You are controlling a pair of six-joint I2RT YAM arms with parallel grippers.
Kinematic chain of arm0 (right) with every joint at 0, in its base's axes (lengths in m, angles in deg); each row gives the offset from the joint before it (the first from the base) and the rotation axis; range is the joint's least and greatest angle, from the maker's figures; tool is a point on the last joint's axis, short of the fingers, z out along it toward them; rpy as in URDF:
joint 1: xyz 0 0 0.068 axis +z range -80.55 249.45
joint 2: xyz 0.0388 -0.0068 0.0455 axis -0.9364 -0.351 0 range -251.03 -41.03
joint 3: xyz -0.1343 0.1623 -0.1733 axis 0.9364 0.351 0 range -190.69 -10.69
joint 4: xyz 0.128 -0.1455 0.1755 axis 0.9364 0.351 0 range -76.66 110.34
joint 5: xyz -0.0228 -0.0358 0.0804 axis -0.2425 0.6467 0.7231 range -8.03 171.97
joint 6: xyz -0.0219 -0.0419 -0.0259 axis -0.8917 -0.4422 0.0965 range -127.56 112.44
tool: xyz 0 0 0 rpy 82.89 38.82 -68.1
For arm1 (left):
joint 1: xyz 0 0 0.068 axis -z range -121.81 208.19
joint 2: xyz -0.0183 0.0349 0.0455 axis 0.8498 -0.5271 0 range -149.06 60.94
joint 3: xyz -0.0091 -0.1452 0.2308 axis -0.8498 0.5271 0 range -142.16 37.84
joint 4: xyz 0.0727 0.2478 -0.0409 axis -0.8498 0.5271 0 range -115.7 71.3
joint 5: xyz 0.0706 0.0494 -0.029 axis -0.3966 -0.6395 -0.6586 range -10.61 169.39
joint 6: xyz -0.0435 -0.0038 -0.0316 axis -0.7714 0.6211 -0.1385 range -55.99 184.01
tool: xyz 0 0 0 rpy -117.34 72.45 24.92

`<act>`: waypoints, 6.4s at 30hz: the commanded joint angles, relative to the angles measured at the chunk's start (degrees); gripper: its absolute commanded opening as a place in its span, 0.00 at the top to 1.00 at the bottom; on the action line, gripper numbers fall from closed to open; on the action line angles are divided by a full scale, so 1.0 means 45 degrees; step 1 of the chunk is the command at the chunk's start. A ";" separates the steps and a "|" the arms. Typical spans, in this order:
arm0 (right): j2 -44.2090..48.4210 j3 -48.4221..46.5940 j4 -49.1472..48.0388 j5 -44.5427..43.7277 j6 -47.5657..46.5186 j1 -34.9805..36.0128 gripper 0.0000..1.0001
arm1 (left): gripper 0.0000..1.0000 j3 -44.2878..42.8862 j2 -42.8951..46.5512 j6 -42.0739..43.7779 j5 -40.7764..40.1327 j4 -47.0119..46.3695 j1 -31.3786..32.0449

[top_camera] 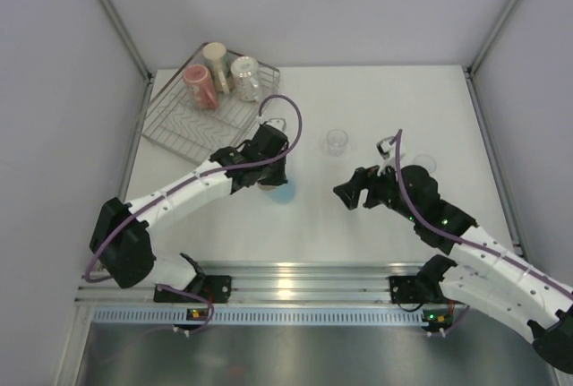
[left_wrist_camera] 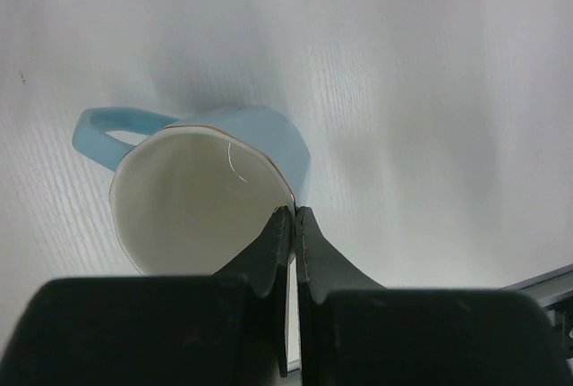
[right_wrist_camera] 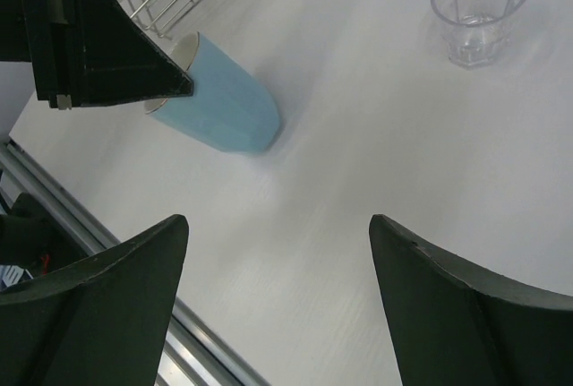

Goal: Load the cups into the dish rack

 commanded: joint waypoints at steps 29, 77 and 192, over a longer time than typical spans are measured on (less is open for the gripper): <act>0.1682 -0.0917 0.2085 -0.1109 -0.0011 0.0285 0.17 | 0.56 -0.2281 -0.1055 -0.0501 -0.1455 0.0396 0.2396; -1.3709 -0.9513 0.4667 0.1743 -0.1790 0.0910 0.51 | 0.34 0.1389 0.2423 -0.0091 0.4305 -0.0717 -0.5905; -0.2248 0.2577 -1.2408 0.1059 -1.9797 0.3859 0.23 | 1.00 0.2563 0.1526 -0.7768 1.3133 -1.1011 -0.1686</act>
